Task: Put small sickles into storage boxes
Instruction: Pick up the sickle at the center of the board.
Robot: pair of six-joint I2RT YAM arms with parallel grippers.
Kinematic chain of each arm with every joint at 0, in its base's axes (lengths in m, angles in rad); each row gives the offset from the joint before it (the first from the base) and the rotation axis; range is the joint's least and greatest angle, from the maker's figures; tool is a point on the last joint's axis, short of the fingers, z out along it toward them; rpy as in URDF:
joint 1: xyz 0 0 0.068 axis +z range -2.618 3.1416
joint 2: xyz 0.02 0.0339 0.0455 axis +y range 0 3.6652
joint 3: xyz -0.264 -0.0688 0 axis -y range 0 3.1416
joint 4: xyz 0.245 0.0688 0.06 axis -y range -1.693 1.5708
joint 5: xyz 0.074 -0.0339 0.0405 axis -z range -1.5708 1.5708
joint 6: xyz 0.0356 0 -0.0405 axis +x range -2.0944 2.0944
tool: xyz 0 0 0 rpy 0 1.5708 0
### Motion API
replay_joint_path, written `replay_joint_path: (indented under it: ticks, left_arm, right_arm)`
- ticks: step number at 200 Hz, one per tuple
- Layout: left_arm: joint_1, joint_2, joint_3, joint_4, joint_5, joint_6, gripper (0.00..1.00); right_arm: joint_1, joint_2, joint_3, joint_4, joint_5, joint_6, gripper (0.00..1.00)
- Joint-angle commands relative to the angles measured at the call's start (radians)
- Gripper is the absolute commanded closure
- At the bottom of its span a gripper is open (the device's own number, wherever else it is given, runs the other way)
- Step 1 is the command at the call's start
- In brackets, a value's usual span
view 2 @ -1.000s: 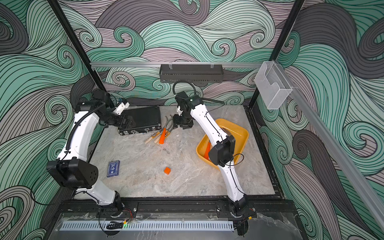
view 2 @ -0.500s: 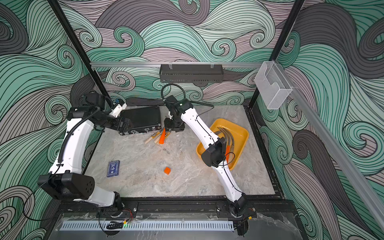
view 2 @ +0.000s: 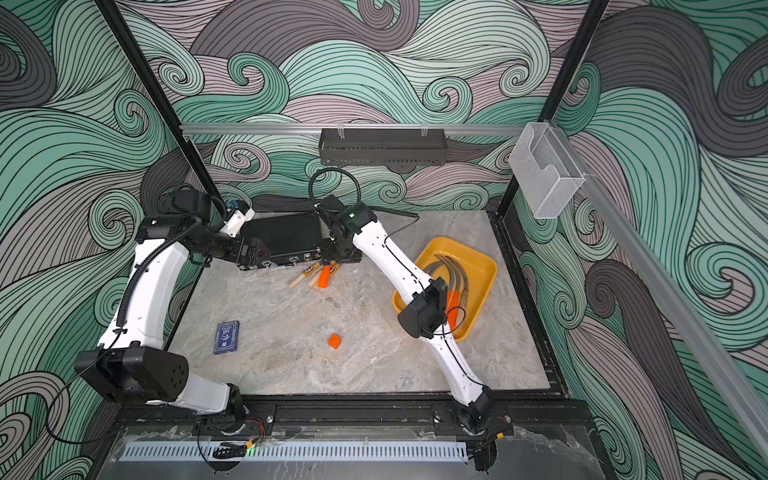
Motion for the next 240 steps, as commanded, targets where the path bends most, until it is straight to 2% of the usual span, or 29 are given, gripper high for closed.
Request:
replay_joint_path:
  ticks: [1, 49, 108, 173, 240]
  left_arm:
    - [0.008, 0.022, 0.020, -0.023, -0.005, -0.009, 0.01]
    - [0.009, 0.020, 0.007, -0.018, -0.007, -0.001, 0.01]
    - [0.008, 0.018, 0.014, -0.038, 0.027, -0.022, 0.01]
    - [0.009, -0.010, -0.032, -0.033, 0.043, -0.051, 0.01]
    - [0.009, -0.024, -0.056, -0.019, 0.043, -0.079, 0.01]
  right_arm:
    - [0.020, 0.043, -0.008, 0.034, 0.042, 0.046, 0.35]
    - [0.051, 0.122, -0.001, 0.091, 0.063, 0.039, 0.30]
    - [0.057, 0.163, -0.013, 0.117, 0.158, 0.044, 0.29]
    - [0.055, 0.190, -0.033, 0.225, 0.129, 0.058, 0.29]
    - [0.049, 0.240, -0.039, 0.231, 0.124, 0.067, 0.30]
